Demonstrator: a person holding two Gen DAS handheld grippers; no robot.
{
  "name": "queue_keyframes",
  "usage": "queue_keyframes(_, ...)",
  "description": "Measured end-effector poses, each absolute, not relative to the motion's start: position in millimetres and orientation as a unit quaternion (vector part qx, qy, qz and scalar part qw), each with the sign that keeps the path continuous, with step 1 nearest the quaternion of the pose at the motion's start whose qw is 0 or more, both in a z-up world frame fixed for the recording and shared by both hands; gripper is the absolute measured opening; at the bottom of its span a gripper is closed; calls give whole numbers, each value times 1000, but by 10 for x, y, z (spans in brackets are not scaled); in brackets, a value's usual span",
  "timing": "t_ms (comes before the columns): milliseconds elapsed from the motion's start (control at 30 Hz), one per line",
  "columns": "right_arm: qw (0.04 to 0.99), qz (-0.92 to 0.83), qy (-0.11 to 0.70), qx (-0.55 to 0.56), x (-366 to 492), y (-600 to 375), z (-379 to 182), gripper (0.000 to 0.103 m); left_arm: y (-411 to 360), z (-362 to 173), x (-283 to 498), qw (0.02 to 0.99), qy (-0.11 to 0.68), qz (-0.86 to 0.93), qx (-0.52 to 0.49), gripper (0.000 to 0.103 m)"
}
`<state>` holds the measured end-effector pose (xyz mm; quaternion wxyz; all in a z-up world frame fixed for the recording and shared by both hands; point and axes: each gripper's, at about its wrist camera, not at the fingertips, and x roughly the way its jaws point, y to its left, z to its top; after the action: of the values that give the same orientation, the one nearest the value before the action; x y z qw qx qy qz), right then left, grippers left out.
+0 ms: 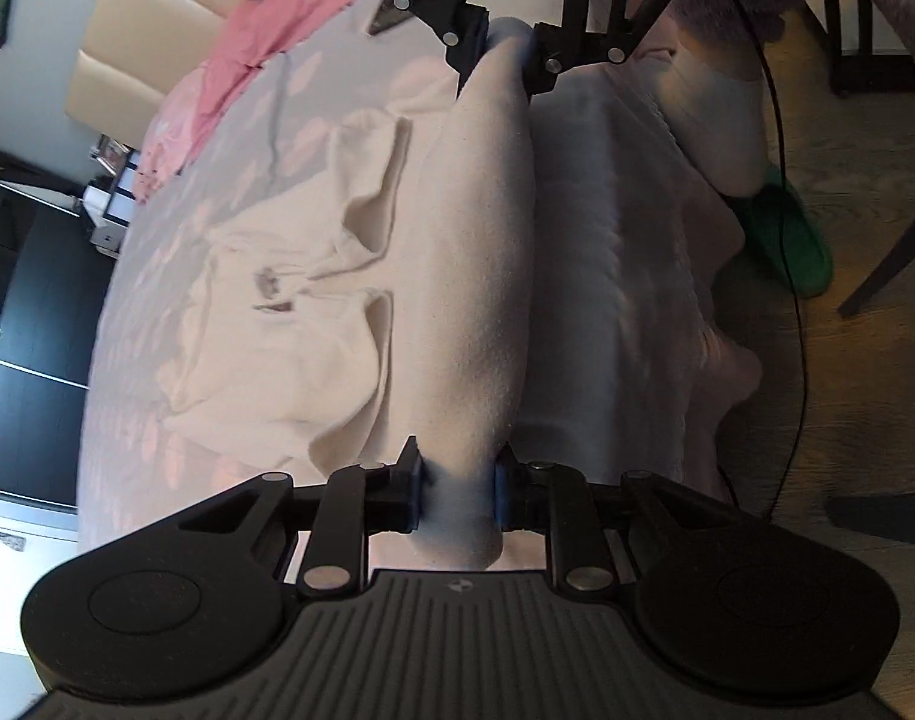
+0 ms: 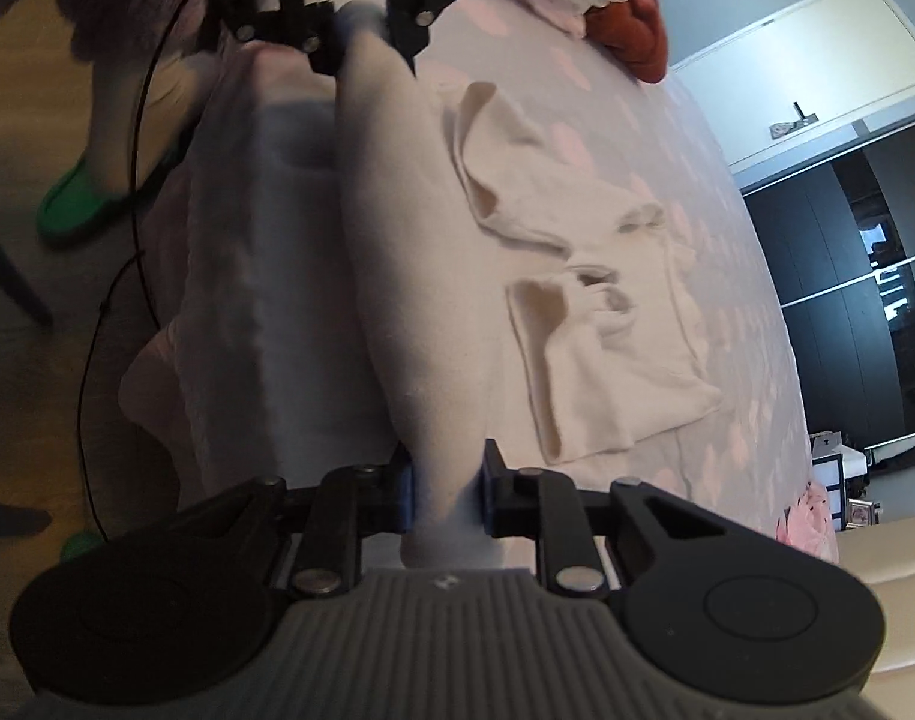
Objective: Fold clothes
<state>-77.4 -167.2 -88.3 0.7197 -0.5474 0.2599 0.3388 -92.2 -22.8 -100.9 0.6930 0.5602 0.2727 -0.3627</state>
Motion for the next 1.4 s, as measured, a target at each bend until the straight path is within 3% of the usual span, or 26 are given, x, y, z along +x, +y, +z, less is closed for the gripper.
queue_keyframes(100,721,349,269,-535,-797,-1711,-924,36,-192,-1019,-845,700,284,-374,538,24)
queue_keyframes(300,743,363,317,-464,-726,-1831,-551,45,3,-510,-692,730,334,-400,442,43)
queue_keyframes(533,797,356,363,-327,-380,-2155,48,50,371,143,-120,781,380,-398,295,49)
queue_keyframes(633,818,326,364,-305,7,-2173,145,57,413,248,366,814,380,-361,249,49)
queue_keyframes(1067,832,230,492,-110,1908,-2229,-346,57,557,-393,2162,837,486,-243,70,49)
queue_keyframes(1400,834,201,515,-2,2980,-2257,-719,58,572,-810,2969,842,489,-226,24,49)
